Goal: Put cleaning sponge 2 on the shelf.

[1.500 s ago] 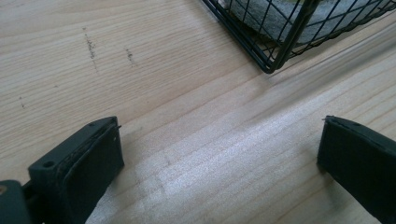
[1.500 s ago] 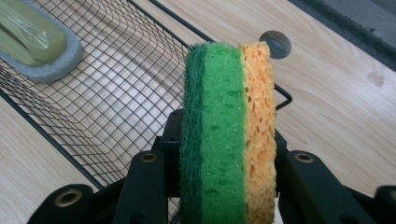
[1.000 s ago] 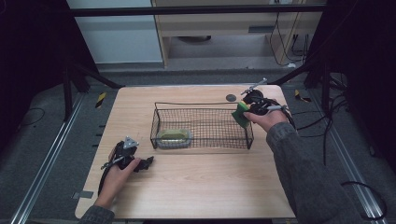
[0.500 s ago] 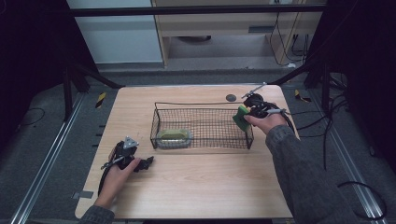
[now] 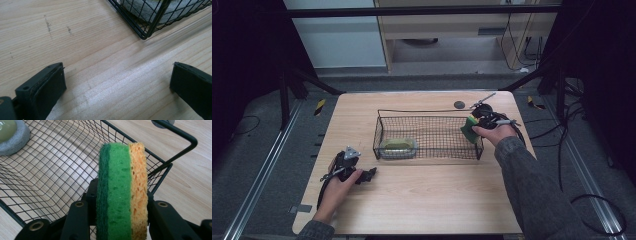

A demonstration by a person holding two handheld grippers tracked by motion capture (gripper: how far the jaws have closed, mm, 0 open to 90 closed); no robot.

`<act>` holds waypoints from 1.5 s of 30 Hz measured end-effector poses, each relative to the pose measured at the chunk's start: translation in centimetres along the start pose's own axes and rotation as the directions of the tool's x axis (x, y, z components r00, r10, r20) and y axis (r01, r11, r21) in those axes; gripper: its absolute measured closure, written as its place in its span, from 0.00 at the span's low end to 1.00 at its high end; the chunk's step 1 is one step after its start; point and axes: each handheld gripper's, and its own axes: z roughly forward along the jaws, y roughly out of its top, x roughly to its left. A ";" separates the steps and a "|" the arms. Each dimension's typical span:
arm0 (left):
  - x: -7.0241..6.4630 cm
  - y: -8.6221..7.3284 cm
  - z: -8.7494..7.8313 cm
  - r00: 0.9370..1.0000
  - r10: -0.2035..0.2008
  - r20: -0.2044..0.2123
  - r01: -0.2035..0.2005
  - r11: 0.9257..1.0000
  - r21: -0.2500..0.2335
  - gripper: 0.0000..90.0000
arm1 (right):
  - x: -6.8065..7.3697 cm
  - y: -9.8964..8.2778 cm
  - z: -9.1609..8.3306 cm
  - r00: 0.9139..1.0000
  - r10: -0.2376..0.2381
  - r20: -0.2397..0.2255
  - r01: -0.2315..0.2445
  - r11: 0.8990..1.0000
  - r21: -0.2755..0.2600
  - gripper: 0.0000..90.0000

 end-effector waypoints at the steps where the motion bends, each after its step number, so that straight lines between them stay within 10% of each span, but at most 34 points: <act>1: 0.0 0.0 0.0 1.000 0.000 0.000 0.000 1.000 0.000 0.00 | 0.1 0.0 0.1 1.000 0.001 0.000 -0.001 1.000 0.003 0.71; 45: 0.0 0.0 0.0 1.000 0.002 0.001 -0.002 1.000 0.001 0.00 | 0.9 -0.2 1.2 1.000 -0.017 0.025 0.016 0.999 0.030 0.60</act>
